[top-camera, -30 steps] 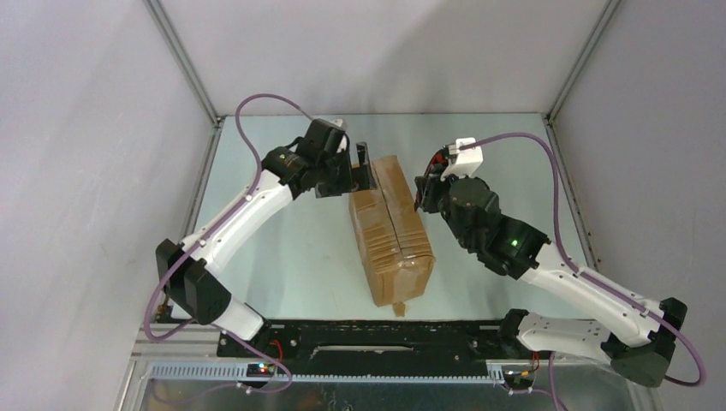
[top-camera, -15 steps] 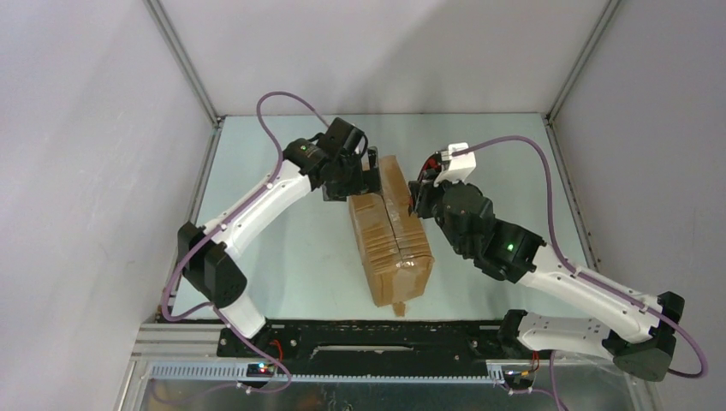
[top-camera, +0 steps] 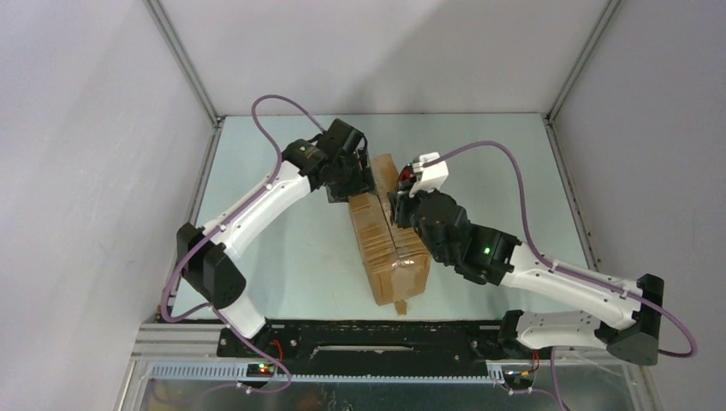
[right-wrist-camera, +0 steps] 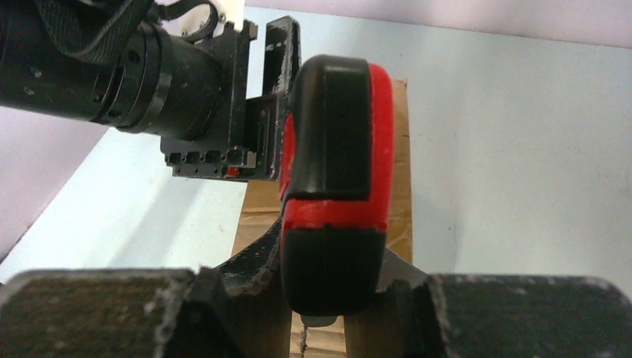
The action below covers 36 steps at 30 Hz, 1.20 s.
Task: Unpack the express box
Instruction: Cut the express box at the center of the board.
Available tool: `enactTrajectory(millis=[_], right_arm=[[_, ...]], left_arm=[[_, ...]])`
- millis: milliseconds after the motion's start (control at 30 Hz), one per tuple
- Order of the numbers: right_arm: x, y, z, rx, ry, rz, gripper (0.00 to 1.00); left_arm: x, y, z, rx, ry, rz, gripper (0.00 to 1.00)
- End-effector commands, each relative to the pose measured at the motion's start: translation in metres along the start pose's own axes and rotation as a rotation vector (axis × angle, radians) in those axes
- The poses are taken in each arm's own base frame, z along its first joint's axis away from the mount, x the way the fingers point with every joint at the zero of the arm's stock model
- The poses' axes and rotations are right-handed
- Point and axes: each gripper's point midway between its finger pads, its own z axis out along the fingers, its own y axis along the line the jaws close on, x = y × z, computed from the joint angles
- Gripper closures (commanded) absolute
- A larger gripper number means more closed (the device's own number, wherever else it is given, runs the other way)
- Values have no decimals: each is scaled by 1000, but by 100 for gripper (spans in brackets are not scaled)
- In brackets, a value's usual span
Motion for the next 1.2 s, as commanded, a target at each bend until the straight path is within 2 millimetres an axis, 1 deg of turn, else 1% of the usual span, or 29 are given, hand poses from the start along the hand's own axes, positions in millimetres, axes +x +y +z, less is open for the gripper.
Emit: enactTrajectory(millis=[0,167,300,533,667,800,1000,1167], right_arm=[[-9,13,2,-4,-66,8,100],[4,15,4,21,-64,-33,100],[12,9,1,56,-74,-65,100],[1,-1,-8,63,-158,-55,100],[2,-2,-9,76,-157,-77,100],[10,2,-9,54,-136,-86,100],[29,16,-14,-1,-102,-123,100],[44,15,-21,9,-61,-125,100]], left_arm=[[0,7,-5,-22,-25,-55,42],[1,7,-4,-23,-21,-57,45],[1,8,-4,-30,-22,-56,46],[3,12,0,-42,-15,-55,47],[5,12,2,-47,-9,-58,47],[6,12,4,-49,-4,-60,48],[7,11,6,-45,2,-69,48],[5,13,8,-62,-1,-92,51]])
